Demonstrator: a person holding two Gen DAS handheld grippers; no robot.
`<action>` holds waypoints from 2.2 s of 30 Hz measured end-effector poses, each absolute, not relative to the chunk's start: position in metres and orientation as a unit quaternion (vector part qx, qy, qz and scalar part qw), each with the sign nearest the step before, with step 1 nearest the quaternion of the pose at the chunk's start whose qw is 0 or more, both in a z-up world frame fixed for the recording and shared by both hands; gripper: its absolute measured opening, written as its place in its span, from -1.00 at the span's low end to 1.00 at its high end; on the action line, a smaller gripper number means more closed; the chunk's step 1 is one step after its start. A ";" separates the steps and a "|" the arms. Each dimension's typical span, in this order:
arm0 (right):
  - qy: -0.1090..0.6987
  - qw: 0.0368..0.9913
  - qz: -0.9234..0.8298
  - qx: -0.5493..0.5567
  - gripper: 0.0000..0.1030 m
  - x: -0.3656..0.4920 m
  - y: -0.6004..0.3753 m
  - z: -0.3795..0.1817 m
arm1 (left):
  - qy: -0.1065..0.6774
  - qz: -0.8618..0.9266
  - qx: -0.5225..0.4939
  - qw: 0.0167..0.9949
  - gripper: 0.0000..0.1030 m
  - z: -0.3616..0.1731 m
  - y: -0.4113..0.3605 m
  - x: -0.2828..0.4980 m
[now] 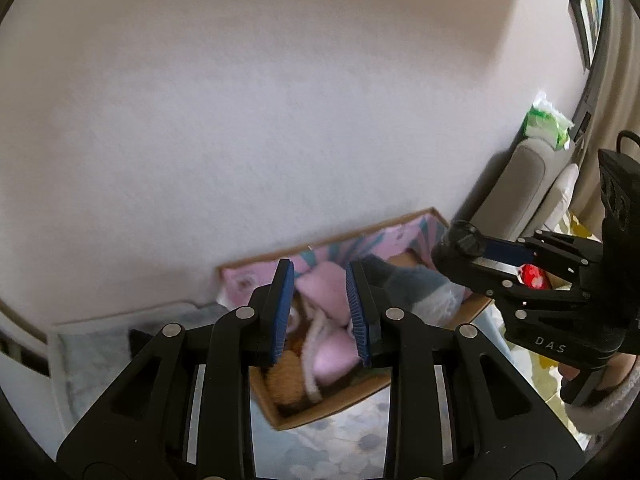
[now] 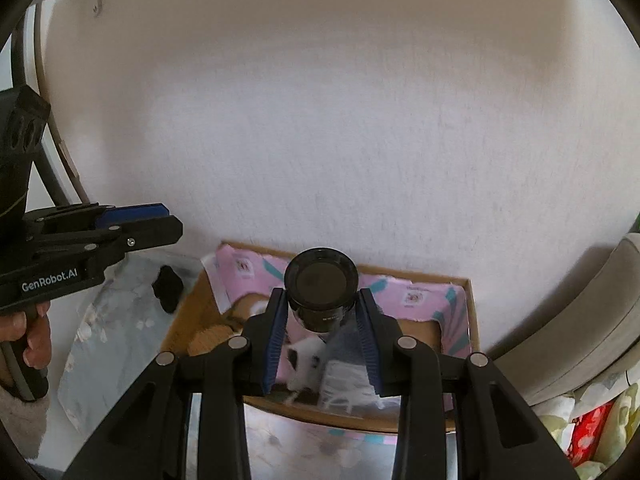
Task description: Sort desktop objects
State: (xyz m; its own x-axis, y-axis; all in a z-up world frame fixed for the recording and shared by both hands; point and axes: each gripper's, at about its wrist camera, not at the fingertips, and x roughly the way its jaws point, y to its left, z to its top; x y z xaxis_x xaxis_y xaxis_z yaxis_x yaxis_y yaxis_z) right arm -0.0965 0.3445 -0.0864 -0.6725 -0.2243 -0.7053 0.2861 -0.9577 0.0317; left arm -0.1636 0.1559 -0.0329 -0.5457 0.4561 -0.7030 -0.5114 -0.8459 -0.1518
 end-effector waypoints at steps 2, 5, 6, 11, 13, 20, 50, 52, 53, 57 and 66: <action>0.044 0.141 -0.908 0.392 -0.37 -0.096 0.347 -0.094 | 0.041 0.874 -0.399 0.275 -0.52 -0.048 0.166 -0.163; 0.045 0.143 -0.896 0.417 -0.37 -0.103 0.352 -0.112 | 0.049 0.866 -0.414 0.276 -0.52 -0.073 0.181 -0.162; 0.045 0.143 -0.893 0.424 -0.37 -0.105 0.354 -0.118 | 0.054 0.862 -0.421 0.276 -0.52 -0.081 0.183 -0.162; 0.044 0.152 -0.879 0.450 -0.37 -0.113 0.356 -0.140 | 0.059 0.858 -0.435 0.267 -0.51 -0.097 0.185 -0.162; 0.043 0.154 -0.873 0.461 -0.37 -0.116 0.356 -0.145 | 0.053 0.856 -0.445 0.260 -0.42 -0.102 0.185 -0.166; 0.021 0.154 -0.879 0.451 0.57 -0.111 0.362 -0.133 | 0.029 0.876 -0.428 0.222 1.00 -0.083 0.155 -0.168; 0.047 0.135 -0.910 0.388 1.00 -0.067 0.289 -0.081 | 0.051 0.890 -0.421 0.165 1.00 -0.066 0.002 -0.172; 0.050 0.134 -0.909 0.392 1.00 -0.064 0.283 -0.087 | 0.059 0.885 -0.430 0.171 1.00 -0.088 -0.001 -0.177; 0.050 0.132 -0.910 0.390 1.00 -0.061 0.279 -0.091 | 0.064 0.883 -0.432 0.173 1.00 -0.101 -0.002 -0.179; 0.038 0.126 -0.909 0.395 1.00 -0.054 0.269 -0.113 | 0.090 0.880 -0.437 0.161 0.88 -0.162 -0.001 -0.201; 0.044 0.111 -0.901 0.418 1.00 -0.033 0.248 -0.179 | 0.064 0.862 -0.476 0.164 0.22 -0.229 -0.011 -0.236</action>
